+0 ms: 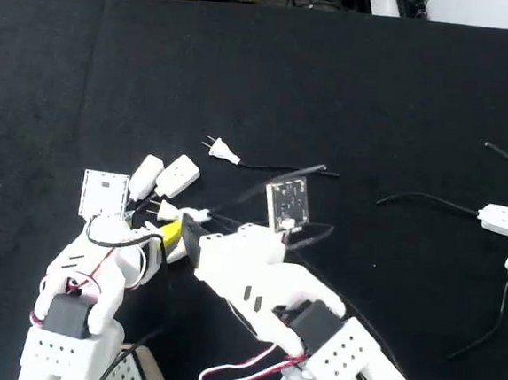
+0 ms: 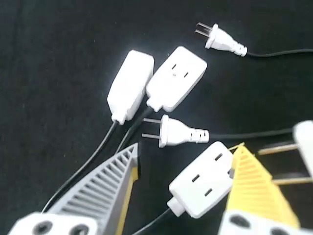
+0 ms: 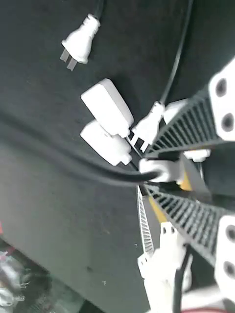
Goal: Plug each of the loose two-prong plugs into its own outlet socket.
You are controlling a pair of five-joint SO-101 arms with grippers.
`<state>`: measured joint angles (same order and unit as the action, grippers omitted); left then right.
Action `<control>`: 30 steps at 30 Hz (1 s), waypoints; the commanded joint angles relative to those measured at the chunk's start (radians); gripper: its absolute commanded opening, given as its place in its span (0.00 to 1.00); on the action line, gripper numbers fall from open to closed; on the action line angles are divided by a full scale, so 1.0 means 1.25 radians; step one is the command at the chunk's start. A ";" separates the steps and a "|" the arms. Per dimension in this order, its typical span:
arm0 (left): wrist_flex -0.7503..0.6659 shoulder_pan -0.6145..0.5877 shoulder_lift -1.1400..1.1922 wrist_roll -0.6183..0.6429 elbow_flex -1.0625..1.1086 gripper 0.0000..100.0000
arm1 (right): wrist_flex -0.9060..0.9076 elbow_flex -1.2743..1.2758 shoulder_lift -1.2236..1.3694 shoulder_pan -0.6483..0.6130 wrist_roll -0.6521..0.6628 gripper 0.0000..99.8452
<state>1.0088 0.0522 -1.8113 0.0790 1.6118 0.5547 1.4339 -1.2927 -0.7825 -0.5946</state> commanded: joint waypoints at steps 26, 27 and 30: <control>0.146 -0.069 -0.007 -0.194 -0.079 0.30 | 0.124 -0.175 0.158 -0.004 0.114 0.01; 0.176 -0.089 -0.007 -0.230 -0.082 0.30 | 0.124 -0.193 0.186 0.006 0.128 0.01; 0.207 -0.186 -0.007 -0.320 -0.073 0.30 | 0.125 -0.250 0.282 0.032 0.177 0.01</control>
<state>1.2144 -0.0506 -1.8113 -0.1803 1.5689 0.7081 1.2267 -1.0319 -0.7779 -0.4273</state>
